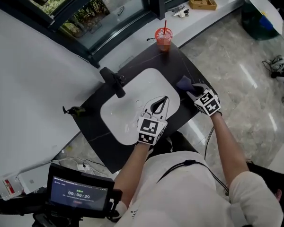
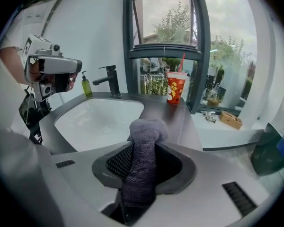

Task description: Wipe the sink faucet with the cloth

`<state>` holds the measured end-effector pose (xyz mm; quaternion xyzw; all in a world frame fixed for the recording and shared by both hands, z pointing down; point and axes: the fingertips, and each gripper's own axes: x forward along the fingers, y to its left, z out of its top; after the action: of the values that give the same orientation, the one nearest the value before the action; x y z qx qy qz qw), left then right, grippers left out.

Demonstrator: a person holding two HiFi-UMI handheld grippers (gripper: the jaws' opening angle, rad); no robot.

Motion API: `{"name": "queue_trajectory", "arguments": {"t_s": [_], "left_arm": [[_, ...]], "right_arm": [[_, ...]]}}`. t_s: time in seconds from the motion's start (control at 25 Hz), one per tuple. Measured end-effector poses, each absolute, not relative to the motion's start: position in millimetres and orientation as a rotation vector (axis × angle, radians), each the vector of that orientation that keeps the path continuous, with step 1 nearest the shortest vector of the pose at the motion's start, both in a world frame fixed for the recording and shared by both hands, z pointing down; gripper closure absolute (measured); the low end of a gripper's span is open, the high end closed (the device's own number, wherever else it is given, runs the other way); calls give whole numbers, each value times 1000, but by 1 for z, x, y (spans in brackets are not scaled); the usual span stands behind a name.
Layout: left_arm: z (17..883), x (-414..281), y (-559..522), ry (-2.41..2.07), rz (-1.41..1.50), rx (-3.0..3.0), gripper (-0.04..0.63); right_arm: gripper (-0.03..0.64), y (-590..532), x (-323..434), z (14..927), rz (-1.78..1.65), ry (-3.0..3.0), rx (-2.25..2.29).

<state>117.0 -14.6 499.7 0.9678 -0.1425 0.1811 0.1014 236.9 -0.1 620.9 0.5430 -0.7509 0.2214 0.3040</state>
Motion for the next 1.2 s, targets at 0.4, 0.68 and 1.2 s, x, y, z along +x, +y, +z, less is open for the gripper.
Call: {"name": "queue_trajectory", "arguments": {"t_s": [0.4,0.68,1.2], "left_arm": [[512,139,-4,-327,596,2854,600],[505,136,-11,-364,578,2855,600],[442,58,-52,-732,449,2860,600]], "right_arm": [[454,6,251,636,655,-1965,1472],[454,4,249,615,602,-2007,1477],[575,-41,167,489,275,-2320,1403]]}}
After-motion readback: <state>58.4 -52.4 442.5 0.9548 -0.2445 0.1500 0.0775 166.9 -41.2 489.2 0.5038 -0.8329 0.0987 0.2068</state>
